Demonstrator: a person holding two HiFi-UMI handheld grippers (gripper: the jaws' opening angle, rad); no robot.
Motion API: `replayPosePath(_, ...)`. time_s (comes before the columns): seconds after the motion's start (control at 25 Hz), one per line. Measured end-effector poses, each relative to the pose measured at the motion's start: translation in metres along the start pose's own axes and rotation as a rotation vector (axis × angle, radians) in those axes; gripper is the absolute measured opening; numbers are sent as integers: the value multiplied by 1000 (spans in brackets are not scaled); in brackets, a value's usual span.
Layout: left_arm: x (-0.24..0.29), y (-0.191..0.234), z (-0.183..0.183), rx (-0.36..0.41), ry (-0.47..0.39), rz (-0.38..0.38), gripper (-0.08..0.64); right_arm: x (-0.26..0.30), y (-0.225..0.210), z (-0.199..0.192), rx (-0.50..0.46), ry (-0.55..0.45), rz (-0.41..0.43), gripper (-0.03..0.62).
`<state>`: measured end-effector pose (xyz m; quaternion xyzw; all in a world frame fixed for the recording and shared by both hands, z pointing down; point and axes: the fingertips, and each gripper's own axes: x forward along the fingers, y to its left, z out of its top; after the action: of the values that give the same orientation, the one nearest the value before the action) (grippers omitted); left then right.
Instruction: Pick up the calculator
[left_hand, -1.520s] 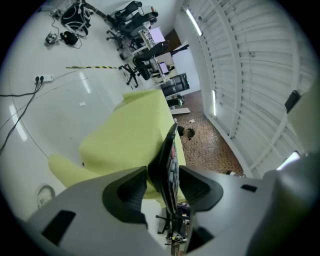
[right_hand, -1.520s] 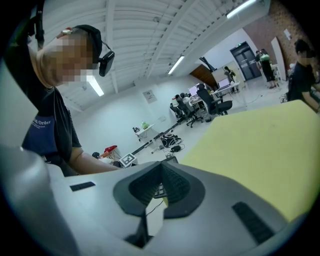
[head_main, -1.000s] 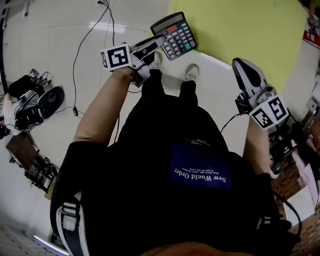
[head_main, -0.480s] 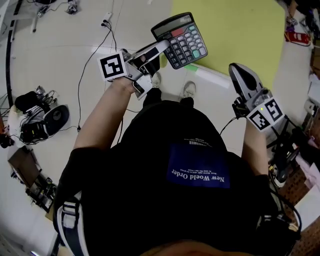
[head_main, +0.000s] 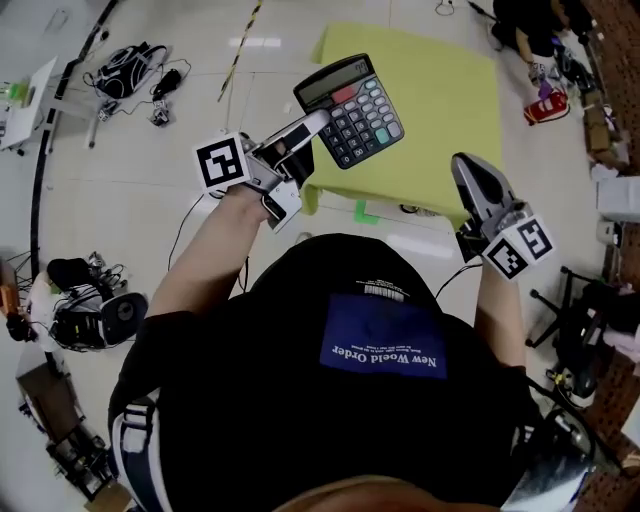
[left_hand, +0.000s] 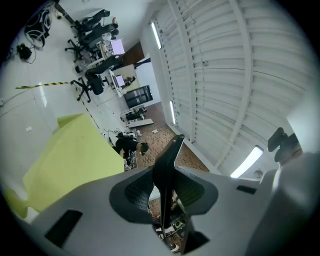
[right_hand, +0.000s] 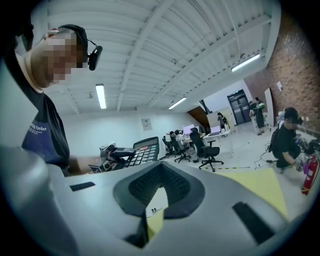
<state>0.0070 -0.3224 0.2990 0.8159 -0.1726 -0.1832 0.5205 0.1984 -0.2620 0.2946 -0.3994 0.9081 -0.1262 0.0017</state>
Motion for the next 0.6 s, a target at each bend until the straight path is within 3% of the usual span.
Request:
replayPosePath(0.2, 9, -30, -1, -2, 12, -26, 129, -14, 7, 35, -51, -39, -23, -15)
replayPosePath(0.6, 10, -46, 2, 21, -7, -39, 129, -21, 1, 61, -77, -72, -41, -15)
